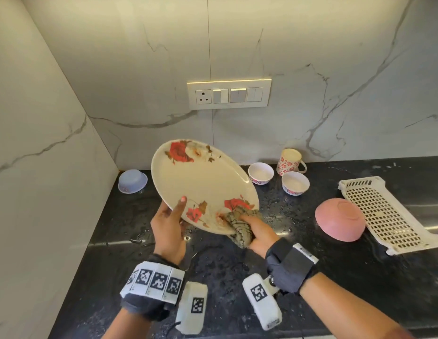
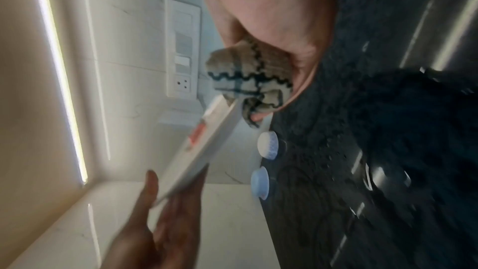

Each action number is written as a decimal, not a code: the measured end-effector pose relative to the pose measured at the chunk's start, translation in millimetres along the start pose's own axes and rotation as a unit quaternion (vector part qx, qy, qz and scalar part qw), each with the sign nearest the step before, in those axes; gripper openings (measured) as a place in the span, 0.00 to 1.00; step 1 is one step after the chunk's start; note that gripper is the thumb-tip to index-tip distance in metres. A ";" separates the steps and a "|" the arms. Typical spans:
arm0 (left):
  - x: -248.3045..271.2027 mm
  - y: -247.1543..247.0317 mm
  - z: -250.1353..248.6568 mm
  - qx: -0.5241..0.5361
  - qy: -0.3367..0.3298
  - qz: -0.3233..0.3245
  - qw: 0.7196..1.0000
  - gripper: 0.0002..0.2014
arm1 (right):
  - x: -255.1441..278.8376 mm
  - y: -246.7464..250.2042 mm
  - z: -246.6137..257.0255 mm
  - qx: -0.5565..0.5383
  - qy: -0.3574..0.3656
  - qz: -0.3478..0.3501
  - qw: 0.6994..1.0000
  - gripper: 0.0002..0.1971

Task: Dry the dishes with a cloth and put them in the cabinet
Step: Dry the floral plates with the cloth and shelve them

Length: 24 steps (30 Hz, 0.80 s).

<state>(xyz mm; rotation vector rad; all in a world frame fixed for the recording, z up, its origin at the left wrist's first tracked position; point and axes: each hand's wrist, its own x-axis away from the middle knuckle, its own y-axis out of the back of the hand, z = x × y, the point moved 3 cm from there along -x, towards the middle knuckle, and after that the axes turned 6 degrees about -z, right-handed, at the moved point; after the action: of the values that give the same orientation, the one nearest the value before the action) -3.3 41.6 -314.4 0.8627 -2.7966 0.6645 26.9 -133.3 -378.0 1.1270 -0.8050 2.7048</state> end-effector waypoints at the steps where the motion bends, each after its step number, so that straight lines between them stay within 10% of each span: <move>1: -0.3 6.1 3.0 -0.019 0.007 0.036 0.999 0.10 | -0.9 1.5 9.2 0.017 0.001 -0.006 1.000 0.08; 5: -9.6 39.0 8.5 -0.183 -0.048 0.167 0.968 0.39 | 0.4 8.8 42.4 0.068 -0.006 -0.021 0.997 0.06; 8: -26.4 61.0 8.3 -0.381 -0.167 0.146 0.897 0.65 | 7.0 15.3 59.6 0.123 0.004 -0.014 0.992 0.05; 11: -32.8 63.5 -6.9 -0.523 -0.380 0.116 0.754 0.55 | 17.5 14.8 79.0 0.199 0.017 -0.003 0.980 0.04; 14: -33.7 59.6 -12.9 -0.564 -0.494 0.225 0.622 0.26 | 29.2 6.4 100.3 0.263 0.042 -0.006 0.964 0.05; 18: -22.5 50.9 -25.4 -0.448 -0.375 0.252 0.771 0.27 | 41.3 -8.9 127.9 0.166 0.085 0.037 0.982 0.12; 24: -15.7 32.1 -36.7 -0.270 -0.223 0.163 0.922 0.21 | 42.7 -12.4 138.4 -0.022 0.147 0.134 0.980 0.22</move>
<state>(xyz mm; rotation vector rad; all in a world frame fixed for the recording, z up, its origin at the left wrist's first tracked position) -8.3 89.6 -297.6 0.4805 -3.2919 -0.3355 87.1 -197.6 -262.3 0.6236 -1.0224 2.9502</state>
